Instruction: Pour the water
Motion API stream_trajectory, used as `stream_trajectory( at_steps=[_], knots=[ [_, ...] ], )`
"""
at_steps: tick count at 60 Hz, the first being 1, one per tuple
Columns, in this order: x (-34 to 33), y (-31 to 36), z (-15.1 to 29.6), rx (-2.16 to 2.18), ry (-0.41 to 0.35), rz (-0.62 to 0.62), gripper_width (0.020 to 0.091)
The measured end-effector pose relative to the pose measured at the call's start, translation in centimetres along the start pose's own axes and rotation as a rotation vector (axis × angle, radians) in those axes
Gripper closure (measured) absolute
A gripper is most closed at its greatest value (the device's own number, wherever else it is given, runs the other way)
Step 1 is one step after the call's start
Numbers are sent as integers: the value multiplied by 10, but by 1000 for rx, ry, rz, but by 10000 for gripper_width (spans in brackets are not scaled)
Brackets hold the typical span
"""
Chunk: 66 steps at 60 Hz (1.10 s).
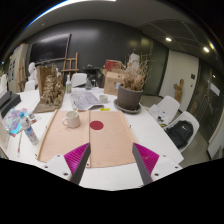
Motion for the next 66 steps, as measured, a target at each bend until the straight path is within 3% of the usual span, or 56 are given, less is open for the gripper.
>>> stream_trajectory(
  at_steps=[10,35,45,56,61,66],
  knots=[
    [-16,39,-3,-22,-16,38,247],
    [-88,288,-49,-27,-51,258,247],
    [-65,380,-44,-20,-108,305,246],
    [-8,439,-29,21,-152,270,250],
    [11,455,-26,37,-158,267,304],
    [26,467,-30,26,-152,264,471]
  ],
)
Point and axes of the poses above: the point between the fingertips, and its own axes, seen from behind it with the camera up: y to the left, z up, x forward, the way the camera looks, the point moved 7 cm from there along -x, backward, against the way the camera looks, and after that the axes turned 13 degrees about -z, right-handed, at the moved point
